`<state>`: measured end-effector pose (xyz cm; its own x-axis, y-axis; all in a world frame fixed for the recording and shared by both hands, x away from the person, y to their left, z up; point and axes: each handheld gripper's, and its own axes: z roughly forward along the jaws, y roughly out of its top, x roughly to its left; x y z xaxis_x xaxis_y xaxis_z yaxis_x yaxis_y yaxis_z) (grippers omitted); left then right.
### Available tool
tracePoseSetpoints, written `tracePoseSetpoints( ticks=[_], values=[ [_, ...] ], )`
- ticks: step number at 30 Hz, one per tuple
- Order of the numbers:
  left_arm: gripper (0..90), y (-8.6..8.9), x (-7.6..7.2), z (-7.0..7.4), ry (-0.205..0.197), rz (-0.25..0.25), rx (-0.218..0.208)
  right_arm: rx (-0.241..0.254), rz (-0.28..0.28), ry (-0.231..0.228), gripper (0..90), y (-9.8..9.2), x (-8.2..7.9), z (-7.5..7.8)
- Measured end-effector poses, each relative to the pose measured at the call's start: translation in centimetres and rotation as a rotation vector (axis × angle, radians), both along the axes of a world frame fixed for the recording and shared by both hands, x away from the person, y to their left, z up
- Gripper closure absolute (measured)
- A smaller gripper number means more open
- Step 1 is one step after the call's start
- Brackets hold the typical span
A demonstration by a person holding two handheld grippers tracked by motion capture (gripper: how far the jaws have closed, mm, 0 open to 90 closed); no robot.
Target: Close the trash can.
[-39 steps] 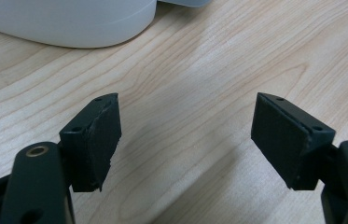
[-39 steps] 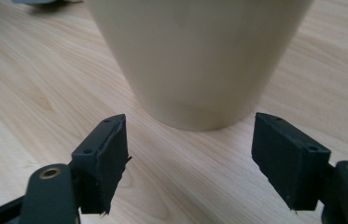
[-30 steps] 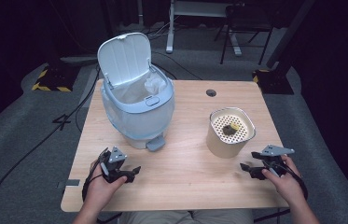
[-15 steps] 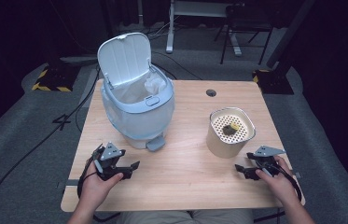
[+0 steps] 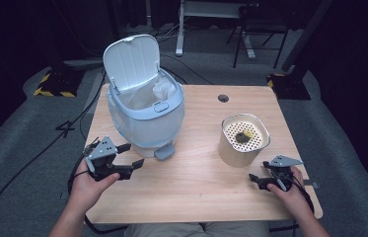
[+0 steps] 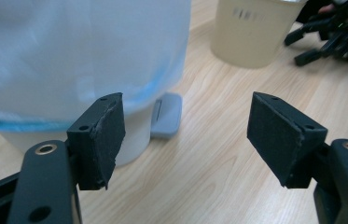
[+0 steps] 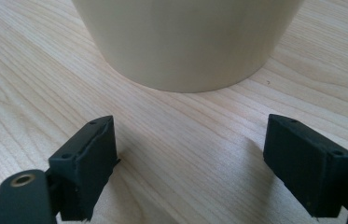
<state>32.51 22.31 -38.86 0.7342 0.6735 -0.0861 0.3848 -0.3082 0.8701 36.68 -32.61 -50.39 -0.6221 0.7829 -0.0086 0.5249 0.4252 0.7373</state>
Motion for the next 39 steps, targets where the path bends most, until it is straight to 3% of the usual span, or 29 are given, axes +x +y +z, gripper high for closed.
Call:
tracePoseSetpoints(
  ticks=[7,9,11,13,14,22,25,31,32,39],
  values=[
    [29.4,1.7,1.2,3.0,-0.046,-0.020,-0.030,0.001,-0.001,0.000,17.3,0.0,0.0,0.0],
    [29.5,2.2,1.6,3.7,-0.049,-0.006,-0.036,0.001,-0.001,0.000,17.3,0.0,0.0,0.0],
    [29.7,2.8,2.1,5.1,-0.082,0.013,-0.044,0.002,-0.003,0.000,17.3,0.0,0.0,0.0],
    [29.7,2.9,2.2,5.5,-0.084,0.010,-0.056,0.001,-0.003,0.000,17.3,0.0,0.0,0.0],
    [29.8,2.9,2.6,6.4,-0.094,0.000,-0.087,0.002,-0.002,-0.001,17.3,0.0,0.0,0.0],
    [30.6,2.7,4.1,9.8,-0.163,-0.038,-0.138,0.002,-0.002,0.000,17.3,0.0,0.0,0.0],
    [31.5,2.8,4.5,10.5,-0.180,-0.038,-0.149,0.002,-0.002,0.000,17.3,0.0,0.0,0.0],
    [30.9,3.7,5.7,11.9,-0.218,0.038,-0.164,0.006,0.003,0.003,17.2,0.0,0.0,0.0],
    [30.4,4.1,6.2,12.4,-0.233,0.094,-0.158,0.006,0.004,0.004,17.3,0.0,0.0,0.0],
    [30.2,5.4,7.6,13.6,-0.251,0.179,-0.181,0.005,0.003,0.003,17.2,0.0,0.0,0.0]
  ],
)
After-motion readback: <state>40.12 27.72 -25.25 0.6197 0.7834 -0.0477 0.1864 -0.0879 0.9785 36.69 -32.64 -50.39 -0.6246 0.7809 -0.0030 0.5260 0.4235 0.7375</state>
